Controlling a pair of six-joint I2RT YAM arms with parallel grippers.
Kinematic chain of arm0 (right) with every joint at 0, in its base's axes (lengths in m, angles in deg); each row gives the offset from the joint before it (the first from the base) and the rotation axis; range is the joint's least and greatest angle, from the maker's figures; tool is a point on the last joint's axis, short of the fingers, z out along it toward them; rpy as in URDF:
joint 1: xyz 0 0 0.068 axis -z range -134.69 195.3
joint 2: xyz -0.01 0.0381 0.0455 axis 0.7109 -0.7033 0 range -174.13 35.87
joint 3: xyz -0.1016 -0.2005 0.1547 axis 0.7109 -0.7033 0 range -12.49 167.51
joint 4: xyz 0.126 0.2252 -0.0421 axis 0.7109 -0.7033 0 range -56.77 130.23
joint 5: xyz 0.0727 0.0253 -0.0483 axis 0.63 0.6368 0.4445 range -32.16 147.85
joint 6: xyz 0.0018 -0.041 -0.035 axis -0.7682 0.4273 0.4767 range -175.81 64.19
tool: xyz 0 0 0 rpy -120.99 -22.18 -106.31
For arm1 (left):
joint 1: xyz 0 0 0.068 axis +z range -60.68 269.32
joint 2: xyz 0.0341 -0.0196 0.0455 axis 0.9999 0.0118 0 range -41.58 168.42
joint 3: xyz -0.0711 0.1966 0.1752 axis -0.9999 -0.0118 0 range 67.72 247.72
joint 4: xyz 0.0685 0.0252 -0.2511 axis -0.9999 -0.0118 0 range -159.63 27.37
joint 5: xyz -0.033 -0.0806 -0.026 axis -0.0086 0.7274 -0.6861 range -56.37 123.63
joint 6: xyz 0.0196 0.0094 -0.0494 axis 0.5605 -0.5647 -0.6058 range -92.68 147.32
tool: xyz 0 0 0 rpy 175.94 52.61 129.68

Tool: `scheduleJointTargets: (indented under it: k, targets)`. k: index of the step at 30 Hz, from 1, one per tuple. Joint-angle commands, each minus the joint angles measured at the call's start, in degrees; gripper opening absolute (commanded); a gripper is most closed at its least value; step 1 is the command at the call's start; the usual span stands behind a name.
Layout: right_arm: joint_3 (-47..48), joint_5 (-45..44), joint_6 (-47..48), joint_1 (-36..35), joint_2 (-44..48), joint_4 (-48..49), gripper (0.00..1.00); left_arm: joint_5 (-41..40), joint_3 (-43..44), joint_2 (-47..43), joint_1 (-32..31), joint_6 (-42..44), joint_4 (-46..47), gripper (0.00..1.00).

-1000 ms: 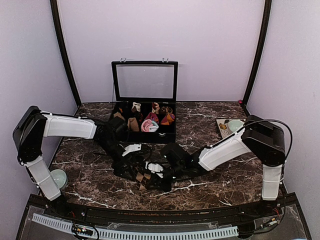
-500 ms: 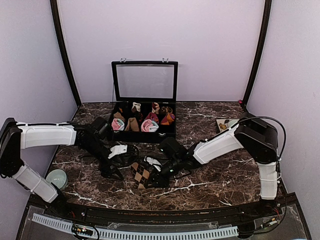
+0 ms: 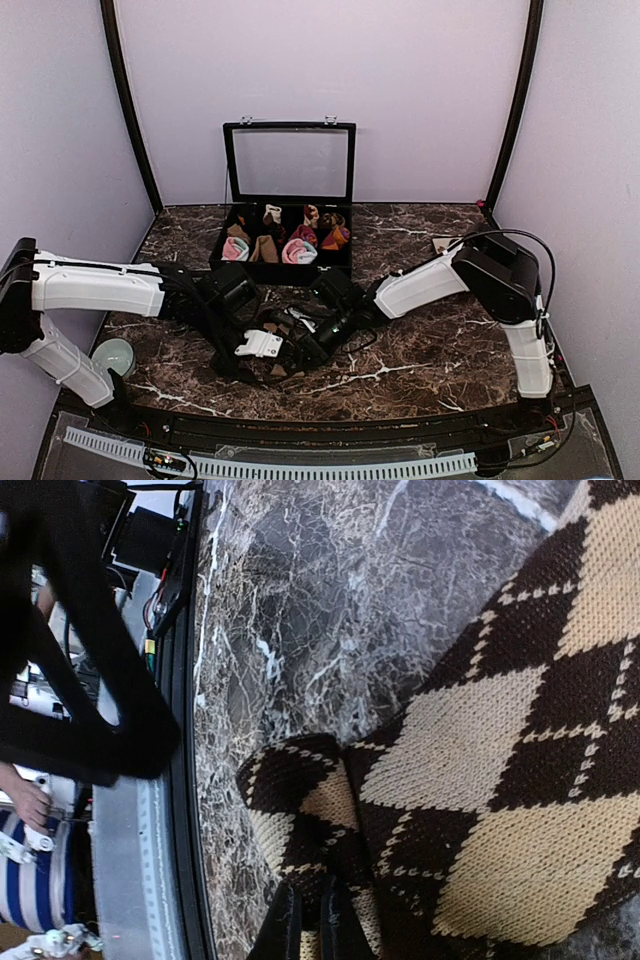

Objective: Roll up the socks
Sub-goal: Roll the sock at the center of the board.

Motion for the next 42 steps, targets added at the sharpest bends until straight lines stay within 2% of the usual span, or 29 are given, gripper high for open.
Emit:
scheduleJointTargets:
  k: [1,10,23,25,30,35,39,42]
  targets:
    - [-4.27,-8.30,-4.42,0.77,-7.98,-14.08,0.00,-7.55,1.69,4.15,-4.29,-3.02,3.27,0.58]
    - [-3.10,-7.61,-6.46,1.07,-8.39,-14.12,0.00,-15.06,2.83,10.99,-6.88,-6.07,12.29,0.44]
    - [-3.60,-7.62,-7.42,1.02,-8.16,-13.13,0.00,-14.81,1.09,12.61,-7.63,-7.22,14.05,0.45]
    - [-3.67,-7.69,-7.47,1.07,-8.23,-12.56,0.00,-14.93,0.82,13.67,-7.74,-7.07,14.14,0.37]
    - [-4.51,-8.69,-8.79,1.15,-7.82,-9.85,0.00,-14.32,1.34,16.90,-7.76,-8.38,12.22,0.01]
    - [-5.71,-12.12,-9.07,1.40,-6.00,-7.89,0.01,-11.67,0.07,17.82,-7.67,-9.06,11.24,0.00]
    - [-10.43,-15.49,-10.68,1.79,-2.08,-2.15,0.22,-10.38,-0.47,18.51,-7.18,-8.95,10.42,0.00]
    - [-12.82,-17.41,-11.18,2.34,0.78,0.23,0.32,-8.53,-0.47,20.12,-6.64,-8.88,9.18,0.00]
